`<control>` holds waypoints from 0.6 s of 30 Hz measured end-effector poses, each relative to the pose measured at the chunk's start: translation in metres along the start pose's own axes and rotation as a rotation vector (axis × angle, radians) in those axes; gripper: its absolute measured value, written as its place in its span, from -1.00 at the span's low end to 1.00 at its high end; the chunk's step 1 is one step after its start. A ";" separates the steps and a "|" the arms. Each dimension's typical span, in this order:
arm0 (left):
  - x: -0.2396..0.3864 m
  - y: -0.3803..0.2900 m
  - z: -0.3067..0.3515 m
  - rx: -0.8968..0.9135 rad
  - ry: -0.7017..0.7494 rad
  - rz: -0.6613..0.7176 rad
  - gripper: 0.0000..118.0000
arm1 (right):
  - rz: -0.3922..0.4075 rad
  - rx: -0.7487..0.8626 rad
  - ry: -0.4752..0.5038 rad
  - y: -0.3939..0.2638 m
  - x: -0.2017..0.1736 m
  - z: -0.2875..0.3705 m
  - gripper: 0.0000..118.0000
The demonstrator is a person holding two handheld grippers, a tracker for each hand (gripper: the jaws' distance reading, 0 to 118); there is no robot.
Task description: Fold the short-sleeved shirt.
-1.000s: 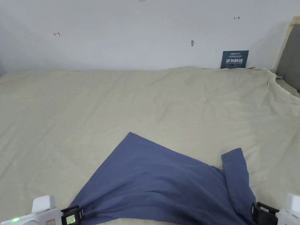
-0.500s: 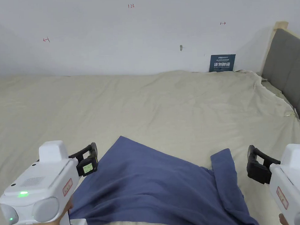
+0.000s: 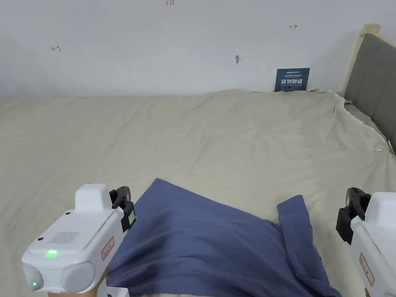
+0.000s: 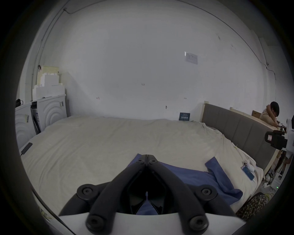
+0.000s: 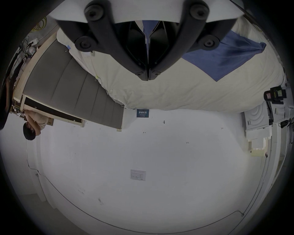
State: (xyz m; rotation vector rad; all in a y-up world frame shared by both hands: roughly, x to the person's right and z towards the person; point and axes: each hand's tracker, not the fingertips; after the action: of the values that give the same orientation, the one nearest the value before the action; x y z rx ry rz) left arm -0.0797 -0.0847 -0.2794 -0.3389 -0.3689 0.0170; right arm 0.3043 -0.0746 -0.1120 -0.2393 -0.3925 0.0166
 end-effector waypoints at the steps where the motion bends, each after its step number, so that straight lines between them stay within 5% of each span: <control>1: -0.001 0.001 -0.009 -0.031 -0.020 0.001 -1.00 | -0.002 -0.004 0.002 -0.001 0.000 -0.003 -1.00; 11: -0.024 0.024 -0.158 -0.281 -0.093 0.051 -1.00 | 0.005 -0.069 -0.015 -0.010 -0.002 -0.051 -1.00; 15: -0.032 0.023 -0.238 -0.421 -0.081 0.028 -0.83 | 0.006 -0.111 -0.028 -0.019 -0.001 -0.078 -1.00; 17: -0.037 0.017 -0.274 -0.478 -0.090 0.028 -0.54 | 0.010 -0.130 -0.032 -0.024 -0.001 -0.091 -1.00; 18: -0.038 0.014 -0.293 -0.507 -0.086 0.027 -0.22 | 0.016 -0.142 -0.031 -0.028 -0.001 -0.098 -1.00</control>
State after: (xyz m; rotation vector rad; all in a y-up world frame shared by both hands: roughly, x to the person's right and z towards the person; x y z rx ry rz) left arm -0.0102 -0.1686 -0.5543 -0.8465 -0.4526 -0.0364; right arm 0.3404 -0.1239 -0.1940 -0.3823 -0.4231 0.0078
